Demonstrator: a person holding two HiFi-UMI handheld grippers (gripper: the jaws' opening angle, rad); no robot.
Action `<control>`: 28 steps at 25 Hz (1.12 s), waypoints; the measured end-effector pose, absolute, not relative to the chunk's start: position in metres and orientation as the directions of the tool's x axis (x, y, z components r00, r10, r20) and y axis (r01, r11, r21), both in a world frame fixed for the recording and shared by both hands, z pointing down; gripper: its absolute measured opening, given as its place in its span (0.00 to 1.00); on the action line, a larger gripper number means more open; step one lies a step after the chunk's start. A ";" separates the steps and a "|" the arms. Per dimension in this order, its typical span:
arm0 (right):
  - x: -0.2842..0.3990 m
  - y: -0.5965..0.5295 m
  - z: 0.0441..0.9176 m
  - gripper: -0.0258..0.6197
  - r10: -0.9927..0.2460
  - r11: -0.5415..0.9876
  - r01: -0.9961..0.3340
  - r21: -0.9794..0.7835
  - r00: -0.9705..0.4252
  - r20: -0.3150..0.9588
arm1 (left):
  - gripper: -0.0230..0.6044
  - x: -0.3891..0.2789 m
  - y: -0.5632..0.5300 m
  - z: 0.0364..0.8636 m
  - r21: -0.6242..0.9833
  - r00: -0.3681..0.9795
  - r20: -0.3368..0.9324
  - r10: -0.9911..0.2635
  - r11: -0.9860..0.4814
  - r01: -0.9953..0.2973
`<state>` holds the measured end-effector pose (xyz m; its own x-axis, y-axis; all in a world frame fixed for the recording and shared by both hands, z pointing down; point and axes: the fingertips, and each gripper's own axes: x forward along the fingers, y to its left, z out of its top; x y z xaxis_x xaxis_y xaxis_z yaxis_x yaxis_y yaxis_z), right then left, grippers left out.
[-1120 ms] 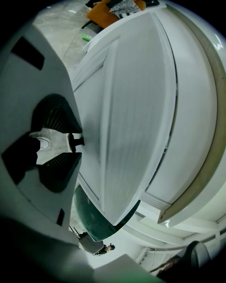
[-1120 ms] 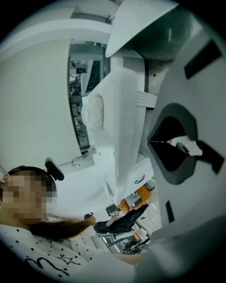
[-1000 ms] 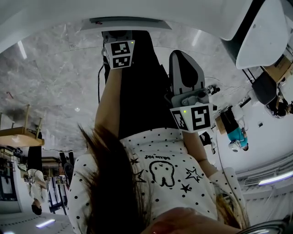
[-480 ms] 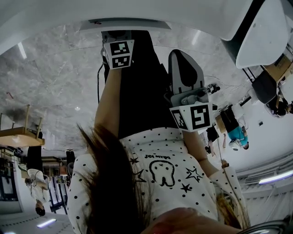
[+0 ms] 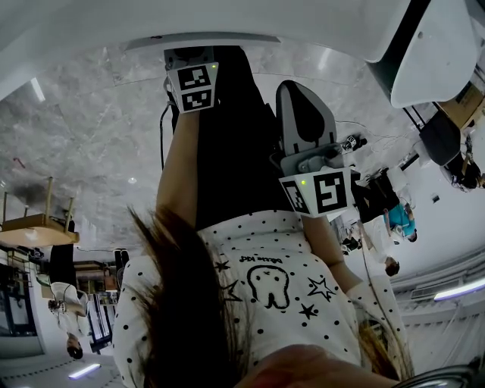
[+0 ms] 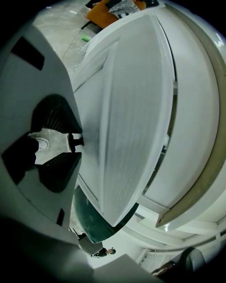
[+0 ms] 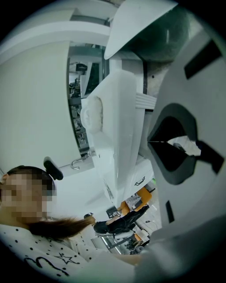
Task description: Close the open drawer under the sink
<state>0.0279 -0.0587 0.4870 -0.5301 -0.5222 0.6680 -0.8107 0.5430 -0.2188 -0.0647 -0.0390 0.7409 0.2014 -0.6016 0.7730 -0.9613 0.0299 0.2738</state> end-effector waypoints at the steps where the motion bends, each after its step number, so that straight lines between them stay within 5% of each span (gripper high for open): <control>1: 0.028 -0.058 0.487 0.06 -0.523 0.542 -0.811 -0.219 -0.529 0.668 | 0.25 -0.065 -0.041 0.740 0.274 0.200 0.771 -0.605 0.031 -0.961; 28: 0.039 -0.054 0.492 0.06 -0.532 0.513 -0.831 -0.215 -0.505 0.679 | 0.25 -0.087 -0.136 0.730 0.269 0.167 0.680 -0.714 0.031 -0.963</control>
<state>0.0391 -0.0537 0.4915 -0.5050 -0.5325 0.6794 -0.8309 0.5130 -0.2155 -0.0874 -0.1359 0.7299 0.1670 -0.7135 0.6804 -0.9628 0.0308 0.2686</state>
